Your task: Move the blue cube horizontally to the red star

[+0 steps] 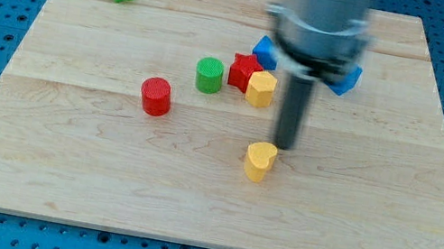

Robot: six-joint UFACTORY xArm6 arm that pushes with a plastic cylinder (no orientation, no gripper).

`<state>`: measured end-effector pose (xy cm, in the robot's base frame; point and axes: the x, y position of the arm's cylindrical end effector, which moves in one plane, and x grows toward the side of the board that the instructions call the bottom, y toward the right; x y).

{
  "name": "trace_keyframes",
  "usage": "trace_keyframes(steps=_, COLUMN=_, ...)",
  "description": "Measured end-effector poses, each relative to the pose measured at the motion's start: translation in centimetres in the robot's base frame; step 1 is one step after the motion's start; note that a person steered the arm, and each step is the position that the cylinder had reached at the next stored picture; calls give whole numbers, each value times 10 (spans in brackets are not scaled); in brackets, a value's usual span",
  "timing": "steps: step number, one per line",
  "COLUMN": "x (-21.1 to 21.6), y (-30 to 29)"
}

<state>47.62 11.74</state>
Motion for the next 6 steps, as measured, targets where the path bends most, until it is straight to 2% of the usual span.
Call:
trace_keyframes(steps=1, x=-71, y=75)
trace_keyframes(steps=2, x=-166, y=123)
trace_keyframes(steps=3, x=-204, y=113)
trace_keyframes(steps=4, x=-165, y=68)
trace_keyframes(steps=5, x=-141, y=-14)
trace_keyframes(steps=6, x=-151, y=-37)
